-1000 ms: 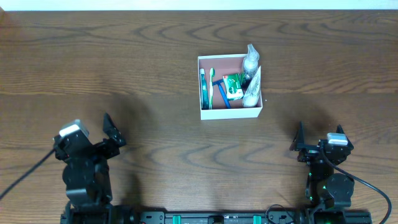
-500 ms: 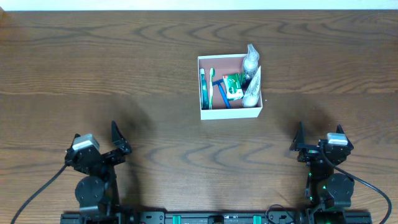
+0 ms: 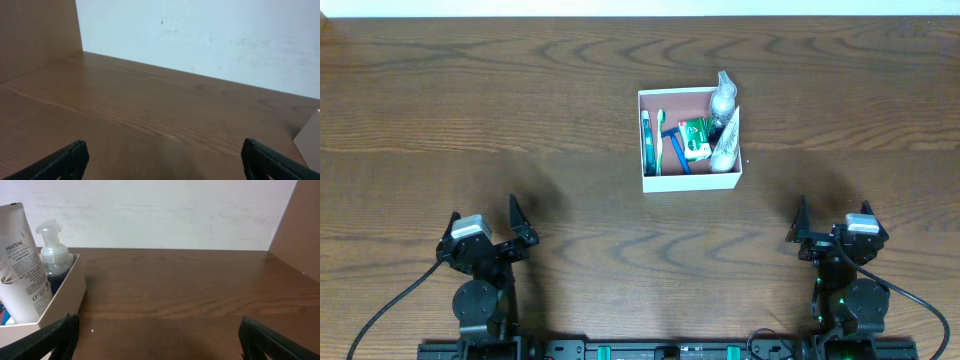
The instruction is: Pack container
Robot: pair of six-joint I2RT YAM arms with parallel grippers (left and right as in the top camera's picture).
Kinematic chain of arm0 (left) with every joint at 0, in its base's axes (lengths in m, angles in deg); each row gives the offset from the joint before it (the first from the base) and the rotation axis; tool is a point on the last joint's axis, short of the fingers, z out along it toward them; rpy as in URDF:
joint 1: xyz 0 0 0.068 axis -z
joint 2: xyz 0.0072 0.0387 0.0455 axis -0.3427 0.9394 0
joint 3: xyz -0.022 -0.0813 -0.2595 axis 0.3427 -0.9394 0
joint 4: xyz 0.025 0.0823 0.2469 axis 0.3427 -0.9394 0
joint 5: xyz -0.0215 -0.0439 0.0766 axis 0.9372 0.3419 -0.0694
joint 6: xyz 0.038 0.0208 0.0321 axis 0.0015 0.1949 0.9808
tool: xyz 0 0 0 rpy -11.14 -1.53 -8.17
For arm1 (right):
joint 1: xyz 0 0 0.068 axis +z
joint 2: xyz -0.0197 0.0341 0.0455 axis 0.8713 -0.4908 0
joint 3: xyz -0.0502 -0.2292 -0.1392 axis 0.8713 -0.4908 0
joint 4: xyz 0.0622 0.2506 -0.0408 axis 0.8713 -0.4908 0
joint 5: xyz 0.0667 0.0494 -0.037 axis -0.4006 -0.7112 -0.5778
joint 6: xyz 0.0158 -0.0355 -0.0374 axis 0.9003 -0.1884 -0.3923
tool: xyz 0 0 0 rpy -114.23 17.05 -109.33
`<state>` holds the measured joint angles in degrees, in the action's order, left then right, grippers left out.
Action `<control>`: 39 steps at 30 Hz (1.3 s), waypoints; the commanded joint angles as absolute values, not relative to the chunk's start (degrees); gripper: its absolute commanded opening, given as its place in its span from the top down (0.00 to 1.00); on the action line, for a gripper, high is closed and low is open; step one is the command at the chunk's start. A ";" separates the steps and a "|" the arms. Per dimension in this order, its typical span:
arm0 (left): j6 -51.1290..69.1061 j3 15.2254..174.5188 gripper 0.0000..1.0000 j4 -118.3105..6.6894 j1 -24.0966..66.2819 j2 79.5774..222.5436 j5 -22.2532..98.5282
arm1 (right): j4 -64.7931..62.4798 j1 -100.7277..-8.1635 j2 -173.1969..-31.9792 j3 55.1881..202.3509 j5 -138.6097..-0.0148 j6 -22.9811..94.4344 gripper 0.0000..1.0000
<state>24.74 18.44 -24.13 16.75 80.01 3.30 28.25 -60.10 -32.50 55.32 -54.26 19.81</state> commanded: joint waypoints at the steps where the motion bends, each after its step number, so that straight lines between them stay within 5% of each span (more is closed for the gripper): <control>1: 25.76 16.58 0.02 -22.18 16.99 79.53 3.98 | 27.99 -59.46 -32.15 55.21 -54.44 19.40 0.01; 39: 34.07 15.23 0.02 -25.42 17.02 79.64 6.49 | 27.99 -59.46 -32.15 55.21 -54.44 19.40 0.01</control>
